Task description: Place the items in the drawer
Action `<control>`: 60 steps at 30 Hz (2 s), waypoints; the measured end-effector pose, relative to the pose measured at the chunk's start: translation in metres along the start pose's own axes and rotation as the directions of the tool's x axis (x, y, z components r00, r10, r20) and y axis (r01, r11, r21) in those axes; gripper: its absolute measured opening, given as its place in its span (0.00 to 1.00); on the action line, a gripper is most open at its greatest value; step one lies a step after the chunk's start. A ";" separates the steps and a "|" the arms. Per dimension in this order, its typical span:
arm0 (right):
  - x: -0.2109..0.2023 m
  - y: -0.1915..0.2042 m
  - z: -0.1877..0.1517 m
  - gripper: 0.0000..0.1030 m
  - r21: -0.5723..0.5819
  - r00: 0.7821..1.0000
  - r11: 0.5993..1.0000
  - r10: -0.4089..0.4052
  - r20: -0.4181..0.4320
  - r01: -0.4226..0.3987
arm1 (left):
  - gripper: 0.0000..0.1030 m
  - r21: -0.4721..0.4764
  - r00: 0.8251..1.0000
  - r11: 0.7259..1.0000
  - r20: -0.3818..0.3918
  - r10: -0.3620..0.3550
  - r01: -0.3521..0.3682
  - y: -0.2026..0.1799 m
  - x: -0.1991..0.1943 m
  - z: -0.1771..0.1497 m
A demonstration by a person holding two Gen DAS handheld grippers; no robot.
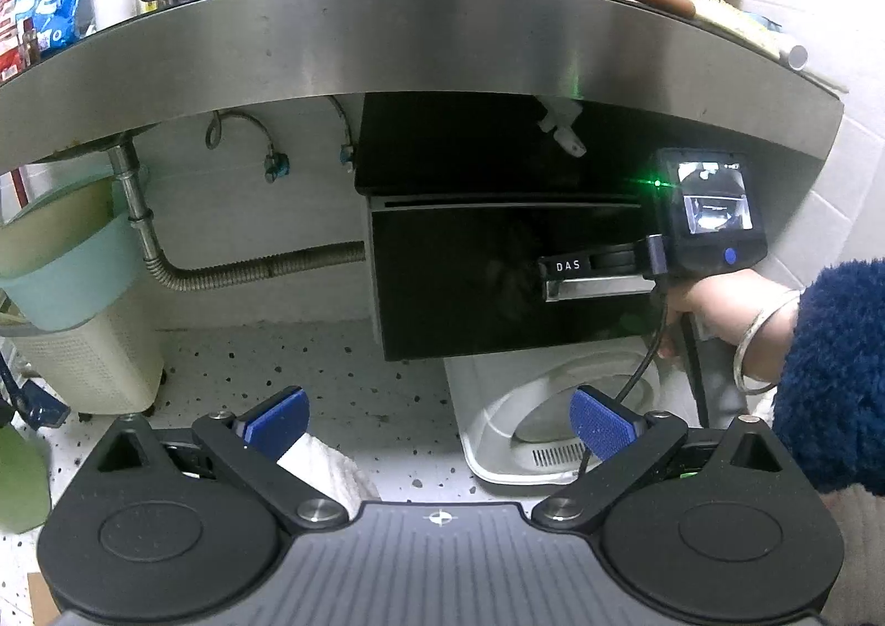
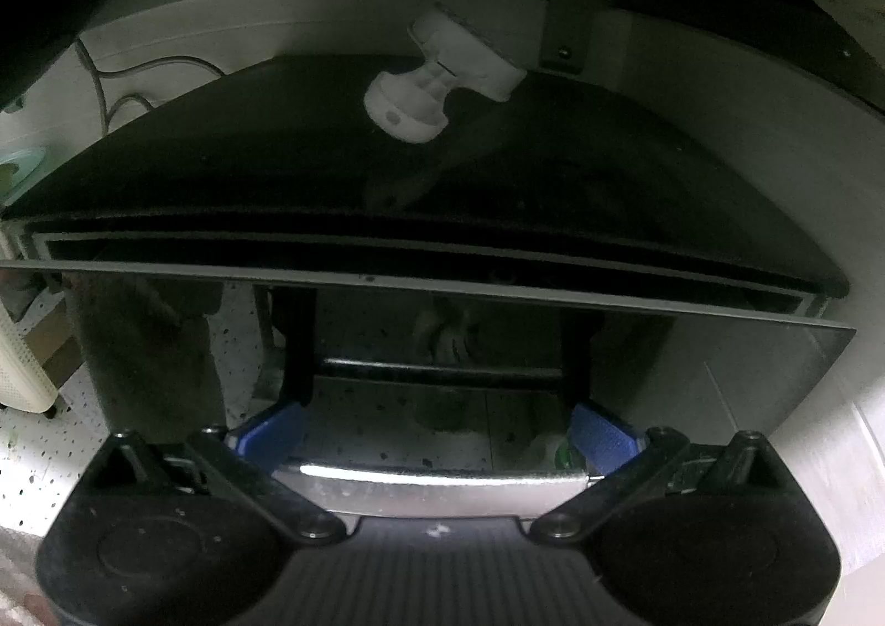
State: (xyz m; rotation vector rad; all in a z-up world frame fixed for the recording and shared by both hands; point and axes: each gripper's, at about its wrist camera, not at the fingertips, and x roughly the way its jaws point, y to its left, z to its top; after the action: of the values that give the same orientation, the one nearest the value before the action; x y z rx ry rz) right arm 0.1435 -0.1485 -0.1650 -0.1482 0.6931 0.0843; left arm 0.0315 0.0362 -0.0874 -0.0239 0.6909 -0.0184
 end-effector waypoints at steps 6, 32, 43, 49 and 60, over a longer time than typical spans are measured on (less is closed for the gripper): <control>0.008 0.004 0.008 1.00 0.016 1.000 1.000 -0.017 0.001 0.017 | 0.98 0.008 1.000 1.000 0.007 0.021 -0.021 -0.001 -0.005 -0.003; 0.017 0.002 0.015 1.00 0.006 1.000 1.000 0.003 0.001 -0.003 | 0.99 0.029 1.000 1.000 0.010 0.011 -0.011 -0.006 -0.010 -0.009; 0.010 0.008 0.025 1.00 0.078 0.995 0.994 -0.069 -0.076 0.075 | 0.99 -0.017 0.999 0.999 -0.021 0.027 -0.027 0.000 -0.005 -0.003; -0.014 0.012 0.021 1.00 -0.015 0.993 0.999 -0.043 -0.106 0.042 | 0.99 -0.020 0.999 0.999 -0.007 0.047 -0.047 0.002 -0.006 0.003; -0.093 0.018 0.009 1.00 -0.123 0.996 0.992 -0.016 -0.093 0.004 | 0.99 0.009 0.994 0.994 0.005 0.107 -0.107 0.000 -0.010 0.018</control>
State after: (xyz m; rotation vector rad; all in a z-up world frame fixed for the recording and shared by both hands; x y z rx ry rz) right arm 0.0754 -0.1323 -0.1003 -0.2754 0.7812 0.1113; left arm 0.0352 0.0369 -0.0672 0.0221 0.6869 0.0809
